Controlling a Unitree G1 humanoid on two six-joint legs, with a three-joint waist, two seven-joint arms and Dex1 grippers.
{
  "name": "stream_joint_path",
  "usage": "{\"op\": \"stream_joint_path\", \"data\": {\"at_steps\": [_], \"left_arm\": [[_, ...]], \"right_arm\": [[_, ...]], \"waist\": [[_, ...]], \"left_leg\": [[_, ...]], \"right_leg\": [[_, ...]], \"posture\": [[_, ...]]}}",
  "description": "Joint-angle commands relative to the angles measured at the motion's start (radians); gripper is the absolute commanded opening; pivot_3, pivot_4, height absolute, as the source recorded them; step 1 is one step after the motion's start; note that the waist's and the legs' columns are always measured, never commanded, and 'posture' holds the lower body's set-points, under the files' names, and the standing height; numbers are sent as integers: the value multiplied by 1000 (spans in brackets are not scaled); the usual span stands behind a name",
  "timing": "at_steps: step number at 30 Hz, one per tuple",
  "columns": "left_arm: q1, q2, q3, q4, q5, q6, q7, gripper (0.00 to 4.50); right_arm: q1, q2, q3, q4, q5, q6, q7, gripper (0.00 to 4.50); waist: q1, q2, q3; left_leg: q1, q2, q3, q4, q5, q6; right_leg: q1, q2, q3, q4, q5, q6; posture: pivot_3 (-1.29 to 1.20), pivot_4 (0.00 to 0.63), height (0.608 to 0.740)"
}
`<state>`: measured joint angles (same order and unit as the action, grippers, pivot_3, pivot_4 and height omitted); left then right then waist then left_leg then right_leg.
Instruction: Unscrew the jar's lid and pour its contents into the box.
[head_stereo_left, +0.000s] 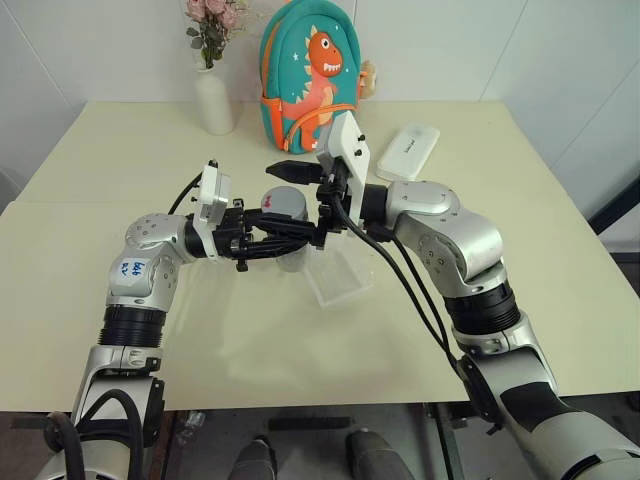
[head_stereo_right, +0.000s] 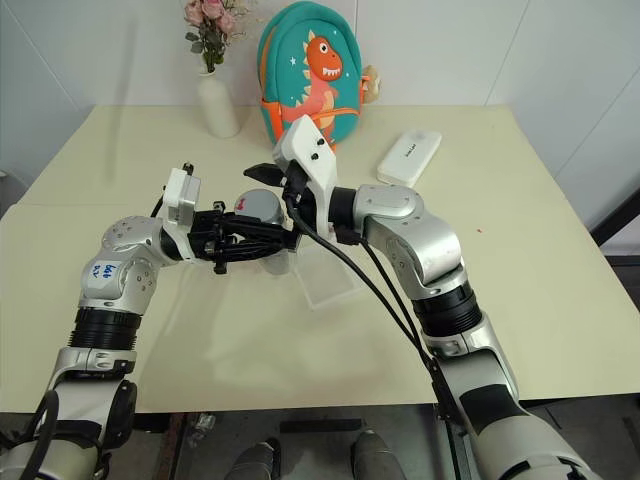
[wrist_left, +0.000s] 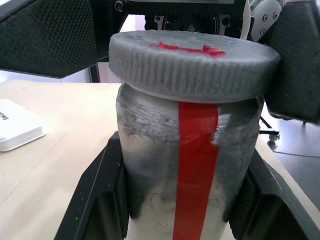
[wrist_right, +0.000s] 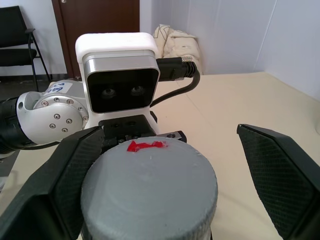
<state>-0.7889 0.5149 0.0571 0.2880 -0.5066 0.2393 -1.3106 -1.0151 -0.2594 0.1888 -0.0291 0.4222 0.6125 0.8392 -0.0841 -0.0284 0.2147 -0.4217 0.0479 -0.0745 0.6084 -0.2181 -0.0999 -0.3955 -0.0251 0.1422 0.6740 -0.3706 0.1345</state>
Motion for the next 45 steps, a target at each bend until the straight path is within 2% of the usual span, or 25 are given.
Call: {"op": "stream_joint_path", "data": {"at_steps": [1, 22, 45], "left_arm": [[8, 13, 16, -43, -14, -7, -9, 2001], [10, 16, 18, -49, -18, 4, -8, 2001], [8, 5, 9, -49, -17, 5, -12, 2001]], "right_arm": [[-4, -26, -44, -37, 9, 2, -6, 4461], [30, -115, -51, -100, 47, 40, 2, 4461], [34, -94, -46, -152, 123, 68, 43, 4461]], "waist": [[0, 0, 0], [0, 0, 0], [1, 0, 0]], "left_leg": [[0, 0, 0, 0, 0, 0], [0, 0, 0, 0, 0, 0], [0, 0, 0, 0, 0, 0]], "right_leg": [[0, 0, 0, 0, 0, 0], [0, 0, 0, 0, 0, 0], [0, 0, 0, 0, 0, 0]], "posture": [[0, 150, 740], [0, 150, 740], [0, 150, 740]]}}
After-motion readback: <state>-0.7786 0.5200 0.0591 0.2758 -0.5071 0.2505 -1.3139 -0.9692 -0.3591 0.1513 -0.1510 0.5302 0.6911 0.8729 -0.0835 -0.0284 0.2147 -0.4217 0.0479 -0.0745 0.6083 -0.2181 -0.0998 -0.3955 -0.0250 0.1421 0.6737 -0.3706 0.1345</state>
